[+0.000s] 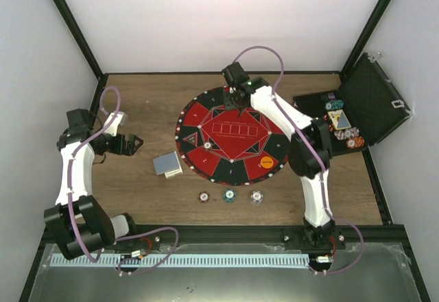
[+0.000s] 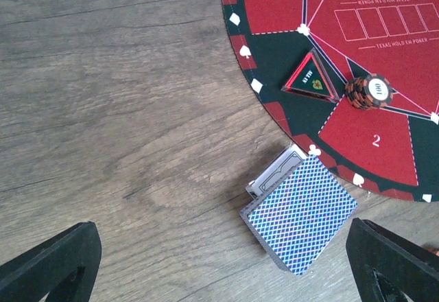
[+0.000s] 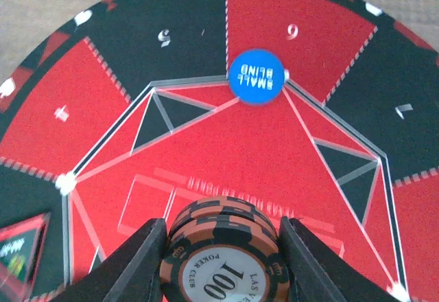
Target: Distribute texas hold em gaming equipment
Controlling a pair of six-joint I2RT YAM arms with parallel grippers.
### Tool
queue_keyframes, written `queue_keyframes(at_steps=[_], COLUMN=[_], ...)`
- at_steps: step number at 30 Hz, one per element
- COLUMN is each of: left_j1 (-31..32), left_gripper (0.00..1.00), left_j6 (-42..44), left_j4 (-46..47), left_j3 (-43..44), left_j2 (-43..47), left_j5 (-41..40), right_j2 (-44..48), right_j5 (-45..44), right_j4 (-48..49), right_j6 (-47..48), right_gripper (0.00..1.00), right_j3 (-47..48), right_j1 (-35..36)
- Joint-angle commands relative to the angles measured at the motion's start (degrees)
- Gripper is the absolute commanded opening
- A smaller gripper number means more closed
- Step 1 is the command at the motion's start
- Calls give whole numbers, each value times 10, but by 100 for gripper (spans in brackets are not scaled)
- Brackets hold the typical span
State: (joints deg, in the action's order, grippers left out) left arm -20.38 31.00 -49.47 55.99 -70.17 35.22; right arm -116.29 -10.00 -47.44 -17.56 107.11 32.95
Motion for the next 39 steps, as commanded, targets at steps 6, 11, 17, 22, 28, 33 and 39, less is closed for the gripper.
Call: queue_keyframes(at_steps=[6,11,17,22,28,33,39], left_j1=[-4,-4,-4,-4,-4,-4,-4], left_gripper=[100,100,100,100,100,100,100], left_j6=[22,31,31,35,36,43,40], left_j4=[-8,-10,-9,-13,-22,-45,-56], left_j3=[13,15,16,20,28,33,43], left_j2=[-12,-20,-30,-29,-27,-19,-7], left_j5=[23,27,29,26,27,45,49], right_j2=[-197,-245,-280,-286,-269,-220,-109], right_j5=[36,38,36,37,35,14,-31], right_j4=[7,8,21,13,-4,-20,-14], right_j6=[28,31,37,37,37,42,32], right_gripper=[22,22,23,23,60,85,88], right_j3=[155,183,190,195,200,208,116], right_j1=[-83,-93,-96,-98,-98,-96,-51])
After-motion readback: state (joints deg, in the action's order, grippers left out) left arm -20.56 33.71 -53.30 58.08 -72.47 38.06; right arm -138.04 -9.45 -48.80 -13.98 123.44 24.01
